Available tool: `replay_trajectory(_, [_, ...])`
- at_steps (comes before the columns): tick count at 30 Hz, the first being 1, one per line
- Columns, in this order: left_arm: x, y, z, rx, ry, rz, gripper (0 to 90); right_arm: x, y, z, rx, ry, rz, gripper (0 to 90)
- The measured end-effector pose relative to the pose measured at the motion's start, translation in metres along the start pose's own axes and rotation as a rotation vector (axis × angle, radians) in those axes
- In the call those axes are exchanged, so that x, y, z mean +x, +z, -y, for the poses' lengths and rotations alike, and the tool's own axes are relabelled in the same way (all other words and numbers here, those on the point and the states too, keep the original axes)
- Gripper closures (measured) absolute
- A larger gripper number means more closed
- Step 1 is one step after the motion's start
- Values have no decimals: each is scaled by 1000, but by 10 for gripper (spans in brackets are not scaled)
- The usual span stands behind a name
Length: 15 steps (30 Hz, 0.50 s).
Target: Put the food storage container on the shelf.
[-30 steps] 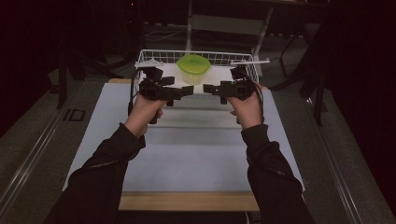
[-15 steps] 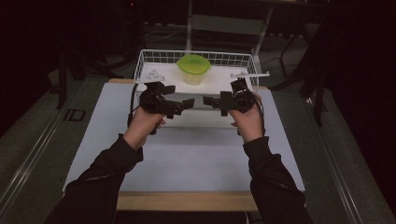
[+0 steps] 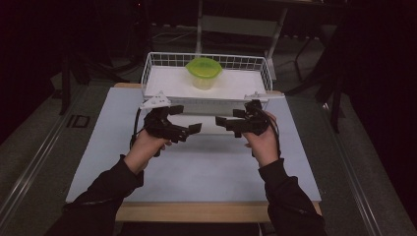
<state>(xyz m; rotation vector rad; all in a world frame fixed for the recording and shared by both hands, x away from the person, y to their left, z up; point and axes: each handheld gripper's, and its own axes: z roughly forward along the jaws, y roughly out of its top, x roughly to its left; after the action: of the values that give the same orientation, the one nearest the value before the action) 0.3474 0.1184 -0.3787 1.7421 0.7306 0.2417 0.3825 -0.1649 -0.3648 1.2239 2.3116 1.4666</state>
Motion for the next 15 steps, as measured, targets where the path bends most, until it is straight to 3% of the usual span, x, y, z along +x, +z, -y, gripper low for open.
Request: replay_trajectory(15, [-11,-3,56,70,26,44,19,-5,9,64,15,-25,-46,152])
